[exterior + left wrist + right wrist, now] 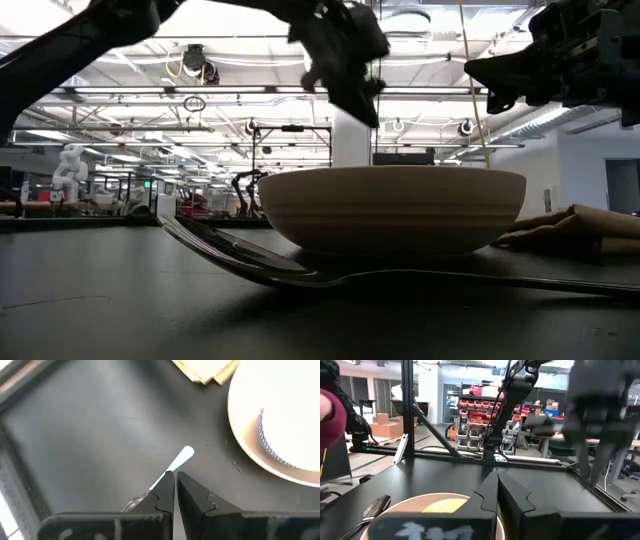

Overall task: Set table place
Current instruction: Adjust the brown plate

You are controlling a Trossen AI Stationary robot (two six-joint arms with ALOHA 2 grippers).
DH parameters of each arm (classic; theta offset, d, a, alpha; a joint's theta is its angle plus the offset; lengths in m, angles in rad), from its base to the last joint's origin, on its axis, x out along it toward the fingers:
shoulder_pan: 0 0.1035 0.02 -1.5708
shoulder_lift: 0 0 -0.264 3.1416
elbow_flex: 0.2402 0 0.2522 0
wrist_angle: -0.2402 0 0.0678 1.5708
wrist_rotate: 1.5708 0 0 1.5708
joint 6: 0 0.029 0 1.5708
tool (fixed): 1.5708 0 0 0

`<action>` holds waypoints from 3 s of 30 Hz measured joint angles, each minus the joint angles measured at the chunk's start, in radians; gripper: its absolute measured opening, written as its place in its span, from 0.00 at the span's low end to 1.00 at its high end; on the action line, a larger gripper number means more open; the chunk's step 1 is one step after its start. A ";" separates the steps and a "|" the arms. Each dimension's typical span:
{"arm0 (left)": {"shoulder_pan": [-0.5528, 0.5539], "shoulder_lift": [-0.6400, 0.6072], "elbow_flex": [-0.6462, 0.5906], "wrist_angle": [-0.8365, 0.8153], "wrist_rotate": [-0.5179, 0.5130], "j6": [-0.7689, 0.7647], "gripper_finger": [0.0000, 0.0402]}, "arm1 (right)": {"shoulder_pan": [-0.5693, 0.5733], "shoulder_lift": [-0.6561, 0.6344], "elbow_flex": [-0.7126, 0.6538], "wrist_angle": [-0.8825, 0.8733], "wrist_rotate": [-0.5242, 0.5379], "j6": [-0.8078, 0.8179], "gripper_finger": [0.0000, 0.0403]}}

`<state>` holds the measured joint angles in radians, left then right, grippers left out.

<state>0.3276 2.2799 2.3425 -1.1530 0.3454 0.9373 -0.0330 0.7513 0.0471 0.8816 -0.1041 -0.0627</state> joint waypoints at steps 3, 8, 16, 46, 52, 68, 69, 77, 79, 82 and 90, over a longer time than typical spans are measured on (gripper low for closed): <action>0.040 -0.067 0.000 -0.021 0.043 -0.050 0.06 | 0.000 0.000 0.000 -0.003 0.001 0.019 0.00; 0.120 -0.180 0.001 -0.108 0.153 -0.107 0.06 | 0.001 0.000 0.000 -0.015 0.003 0.049 0.00; 0.226 -0.270 0.000 -0.395 0.372 -0.034 0.06 | 0.002 0.024 0.000 -0.055 0.047 0.090 0.00; 0.299 -1.238 -1.230 0.608 0.311 -0.584 0.06 | 0.002 0.067 0.000 -0.055 0.086 0.111 0.00; 0.298 -1.359 -1.502 0.876 0.285 -0.741 0.06 | 0.002 0.068 0.000 -0.047 0.086 0.096 0.00; 0.188 -1.391 -1.831 1.103 0.214 -0.837 0.06 | 0.002 0.068 0.000 -0.048 0.086 0.096 0.00; 0.180 -1.391 -1.831 1.103 0.204 -0.836 0.06 | 0.002 0.068 0.000 -0.048 0.086 0.096 0.00; 0.099 -1.398 -1.830 0.996 0.052 -0.842 0.06 | 0.002 0.068 0.000 -0.048 0.086 0.103 0.00; 0.063 -1.398 -1.830 0.992 0.009 -0.838 0.06 | 0.002 0.070 0.000 -0.049 0.086 0.103 0.00; 0.010 -1.398 -1.830 1.035 -0.042 -0.817 0.06 | 0.002 0.070 0.000 -0.049 0.086 0.103 0.00; -0.062 -1.459 -1.830 1.200 -0.053 -0.767 0.06 | 0.002 0.071 0.000 -0.048 0.086 0.103 0.00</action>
<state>0.2657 0.8205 0.5123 0.0468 0.2926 0.1707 -0.0311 0.8219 0.0467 0.8341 -0.0185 0.0406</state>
